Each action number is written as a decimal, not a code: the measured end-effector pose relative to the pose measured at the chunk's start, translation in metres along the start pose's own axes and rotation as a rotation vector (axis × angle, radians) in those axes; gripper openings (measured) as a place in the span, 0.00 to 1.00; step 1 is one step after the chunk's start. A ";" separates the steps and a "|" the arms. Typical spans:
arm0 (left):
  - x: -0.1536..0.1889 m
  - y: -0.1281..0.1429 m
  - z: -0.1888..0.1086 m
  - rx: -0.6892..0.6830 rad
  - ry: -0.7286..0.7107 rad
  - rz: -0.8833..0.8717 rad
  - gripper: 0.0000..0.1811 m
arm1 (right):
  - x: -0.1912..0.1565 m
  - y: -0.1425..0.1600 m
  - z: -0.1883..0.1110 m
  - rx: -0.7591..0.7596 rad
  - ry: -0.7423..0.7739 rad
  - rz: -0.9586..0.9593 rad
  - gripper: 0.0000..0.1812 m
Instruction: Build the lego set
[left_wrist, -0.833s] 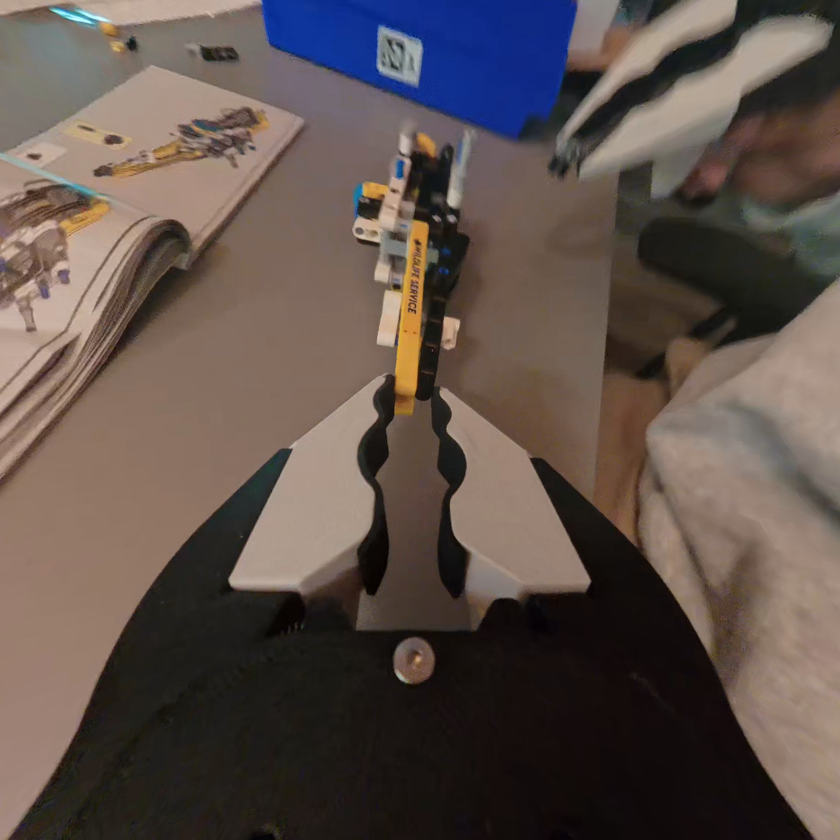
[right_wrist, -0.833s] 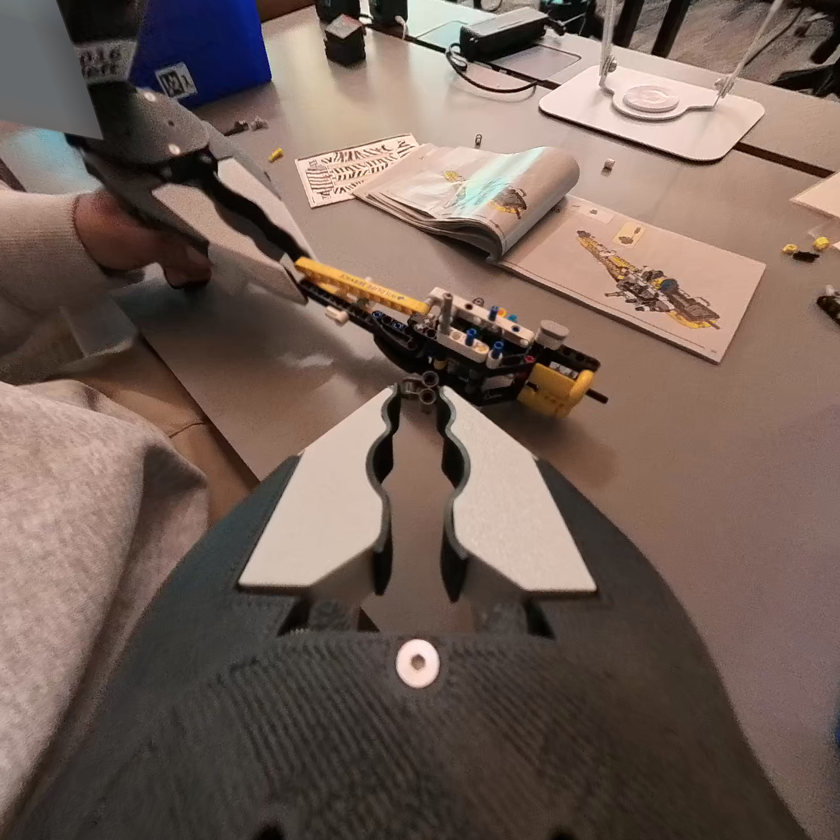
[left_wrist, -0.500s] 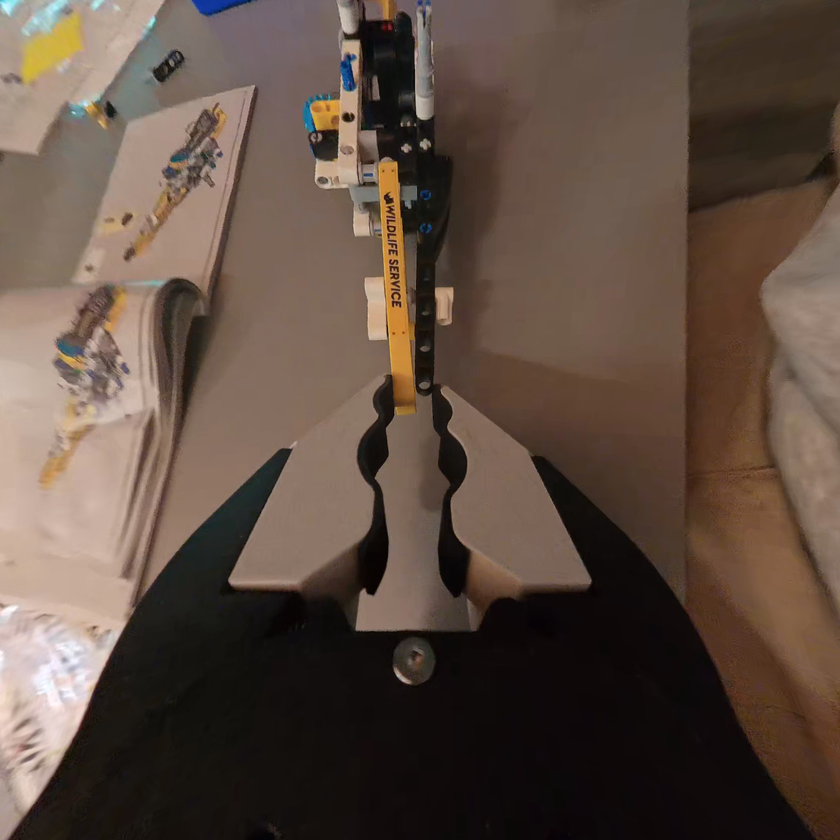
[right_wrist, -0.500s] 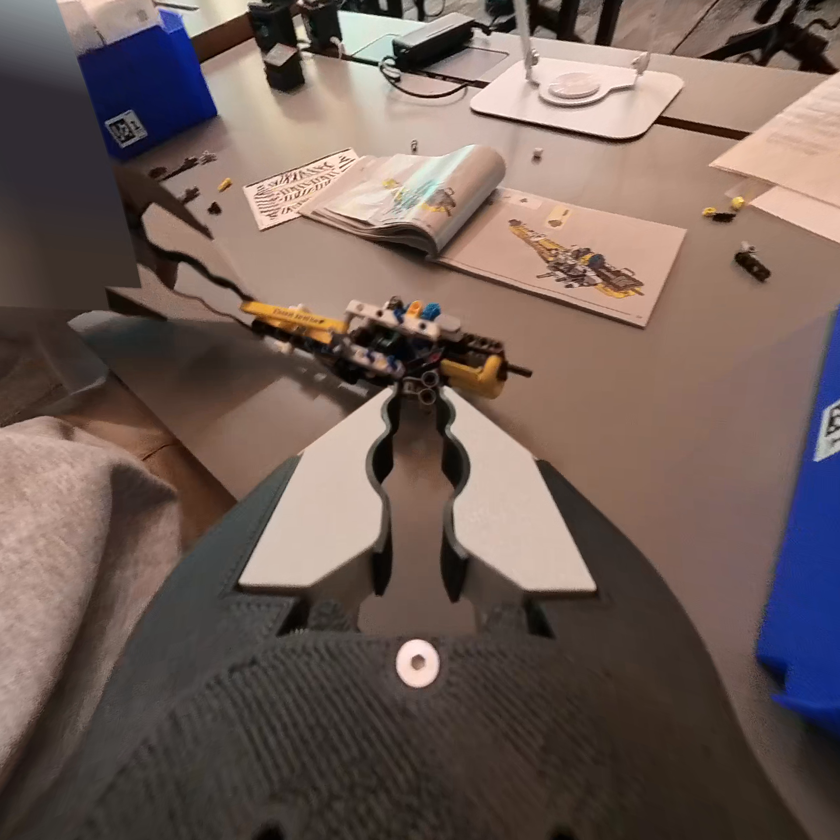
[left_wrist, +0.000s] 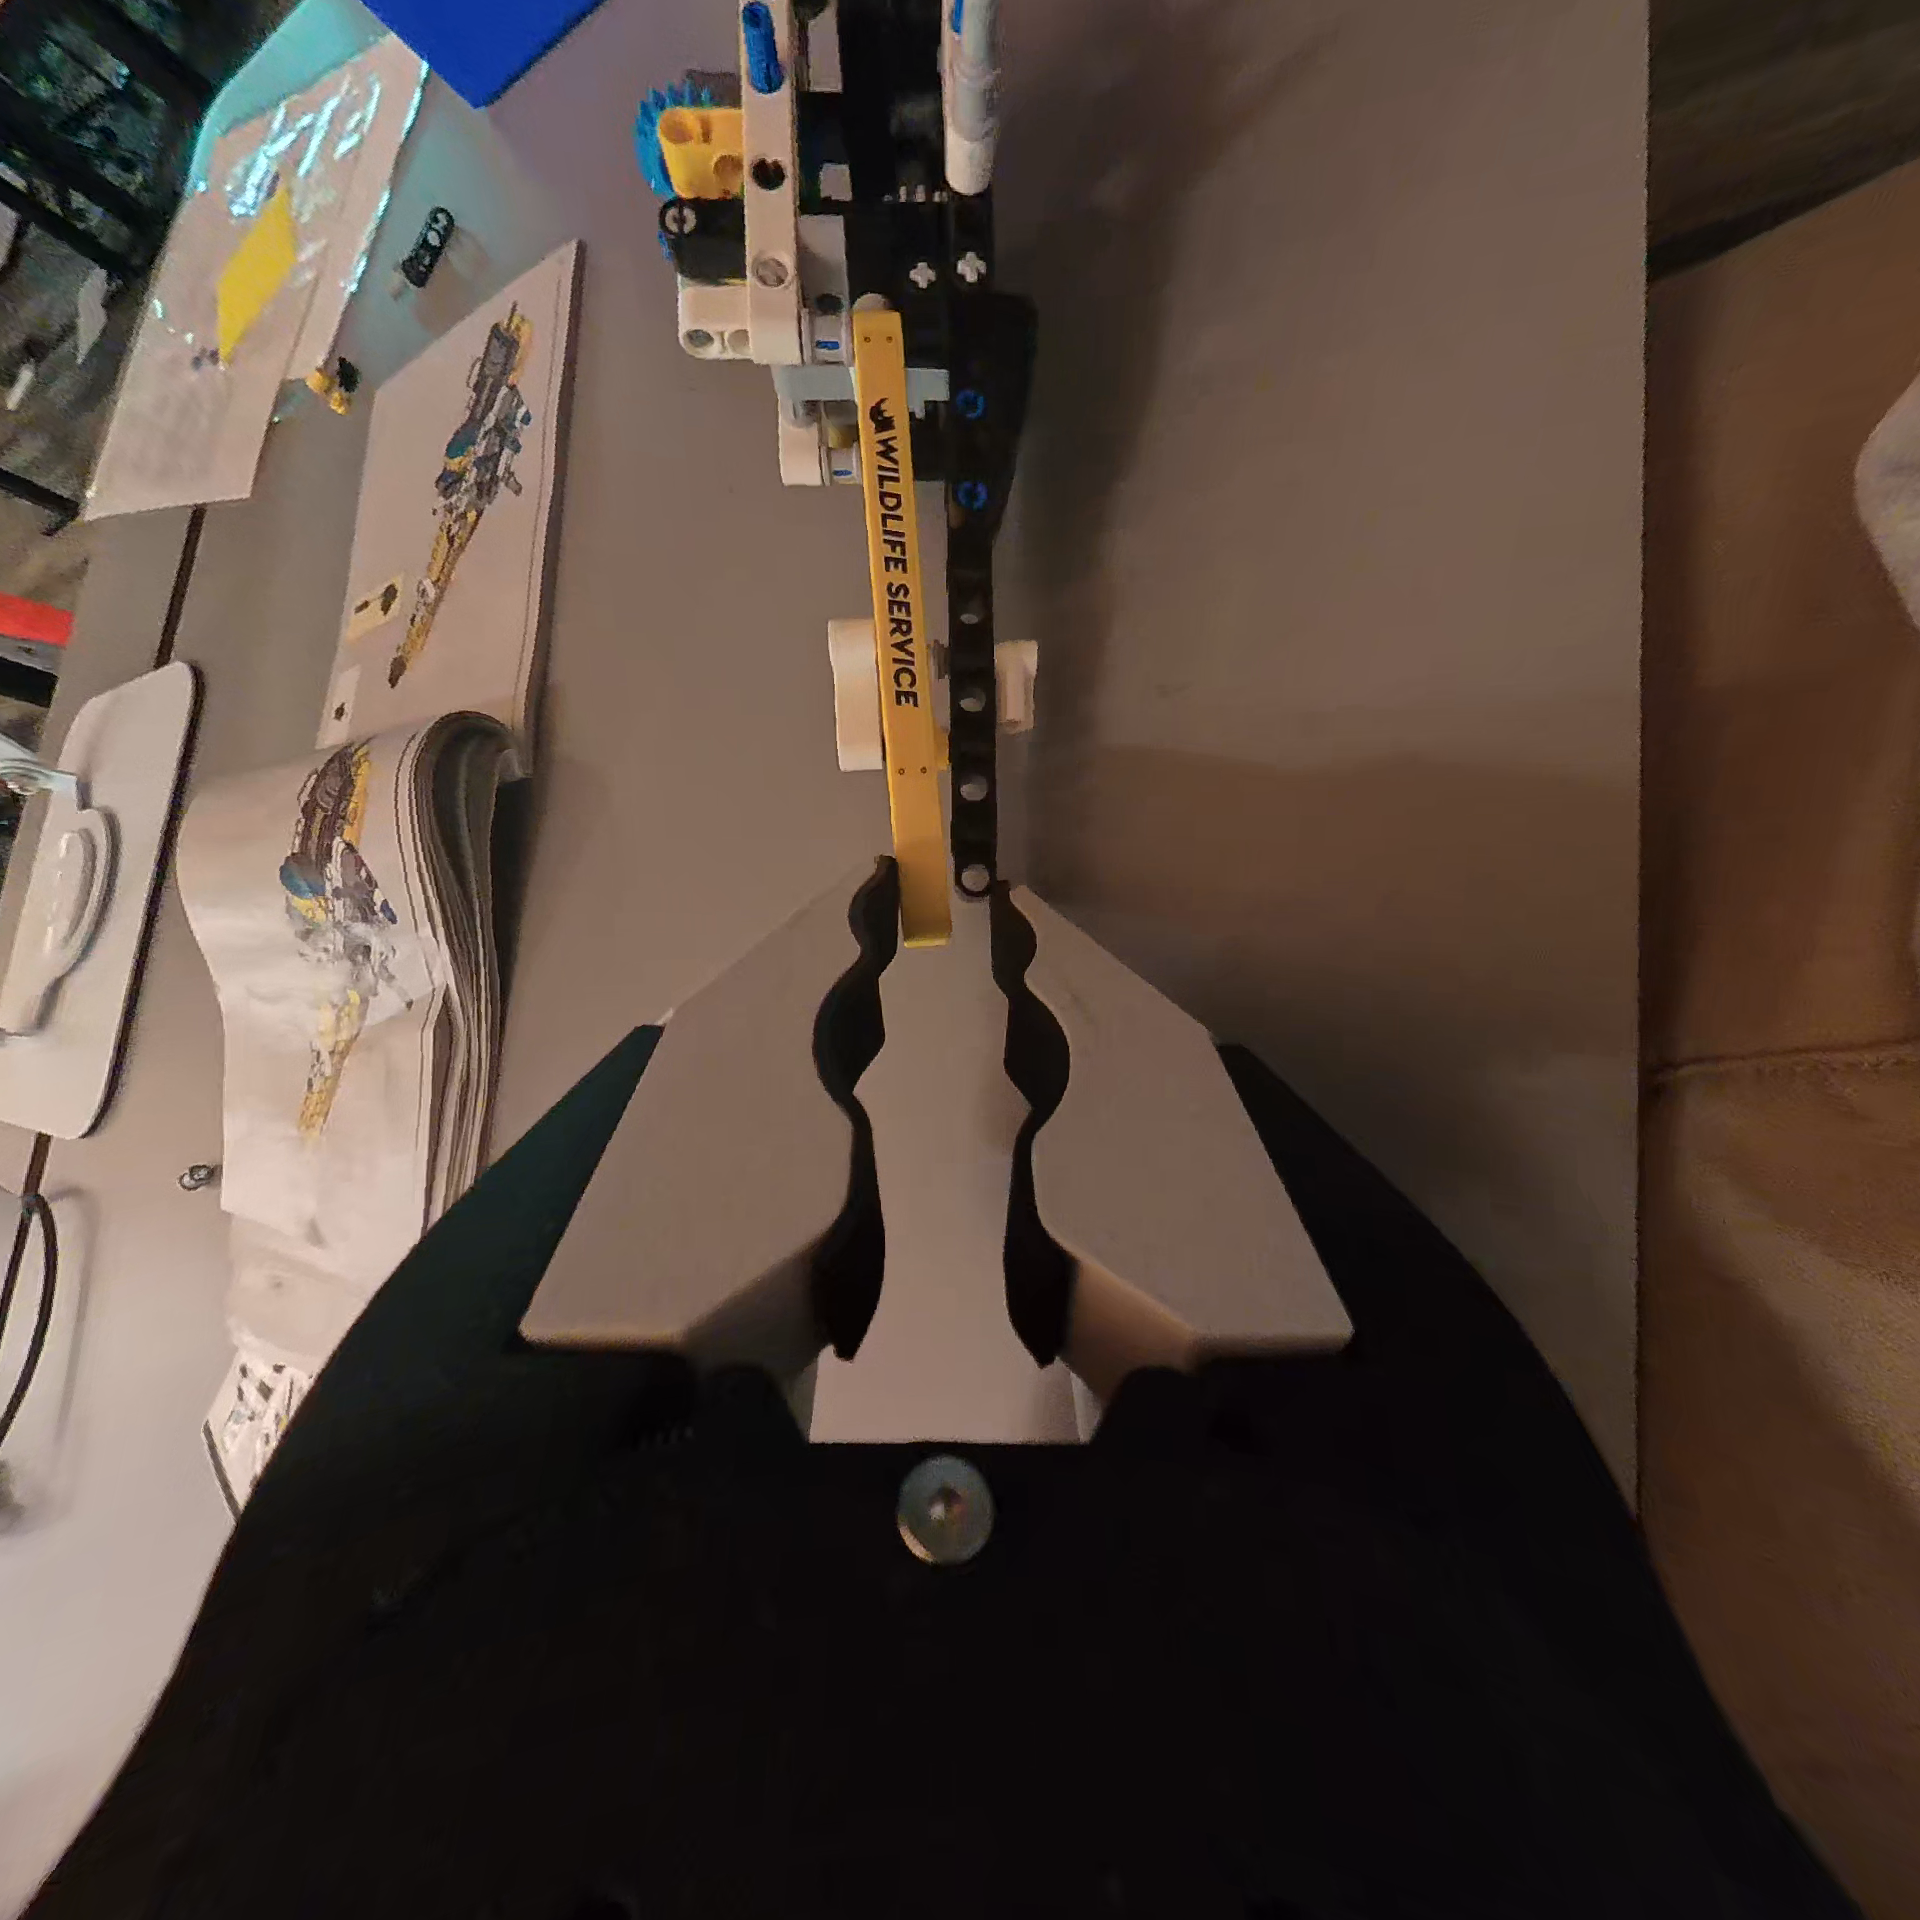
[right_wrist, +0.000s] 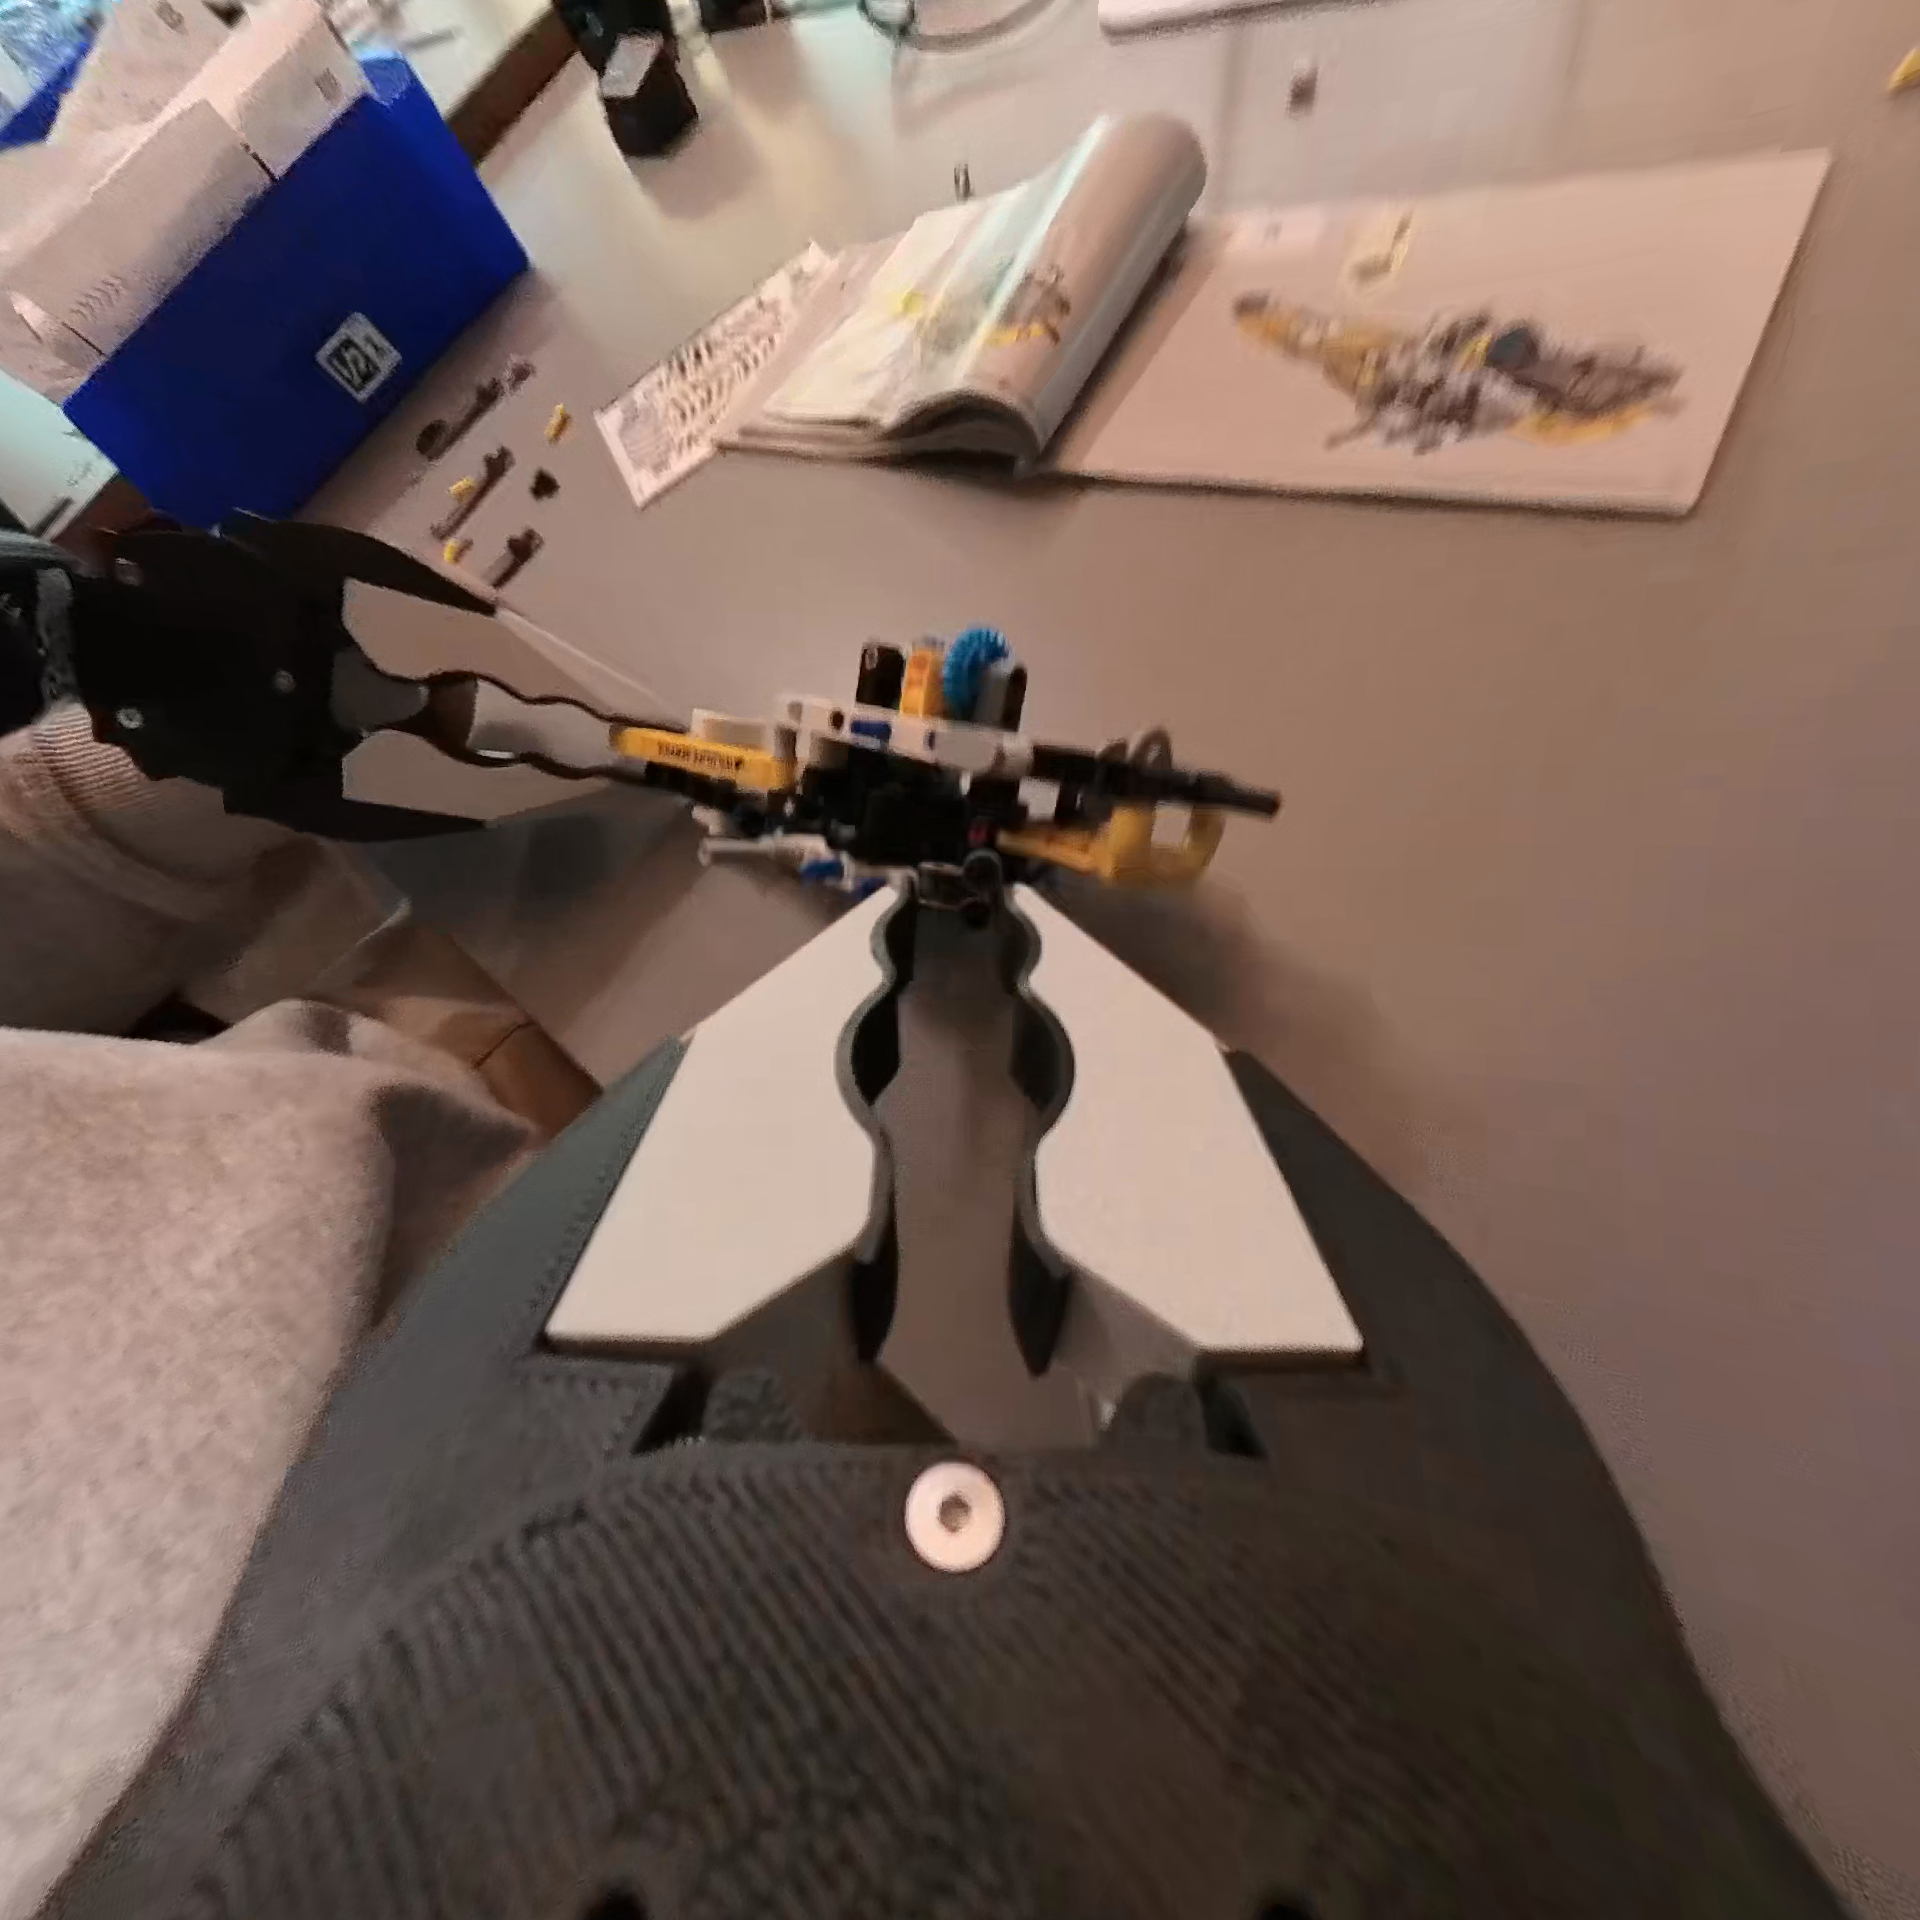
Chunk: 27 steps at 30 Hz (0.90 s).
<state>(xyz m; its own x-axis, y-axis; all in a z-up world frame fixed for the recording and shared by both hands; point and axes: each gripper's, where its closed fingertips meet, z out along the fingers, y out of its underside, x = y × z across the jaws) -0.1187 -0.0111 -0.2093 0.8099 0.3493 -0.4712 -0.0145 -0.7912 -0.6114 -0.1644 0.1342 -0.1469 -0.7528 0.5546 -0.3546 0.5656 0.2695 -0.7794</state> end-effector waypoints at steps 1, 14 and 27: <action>0.001 0.000 0.000 0.000 -0.001 -0.002 0.08 | -0.001 0.008 0.000 -0.027 -0.005 0.024 0.08; -0.008 -0.001 0.001 -0.030 -0.164 0.192 0.09 | 0.002 -0.013 -0.010 0.072 0.068 -0.073 0.07; -0.010 0.001 -0.019 0.017 -0.130 -0.010 0.26 | -0.011 -0.005 -0.011 0.083 0.045 -0.108 0.07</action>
<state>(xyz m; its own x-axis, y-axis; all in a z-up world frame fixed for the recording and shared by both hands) -0.1160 -0.0251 -0.1936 0.7275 0.4202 -0.5424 -0.0175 -0.7789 -0.6269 -0.1553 0.1356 -0.1336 -0.7909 0.5611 -0.2445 0.4512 0.2647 -0.8522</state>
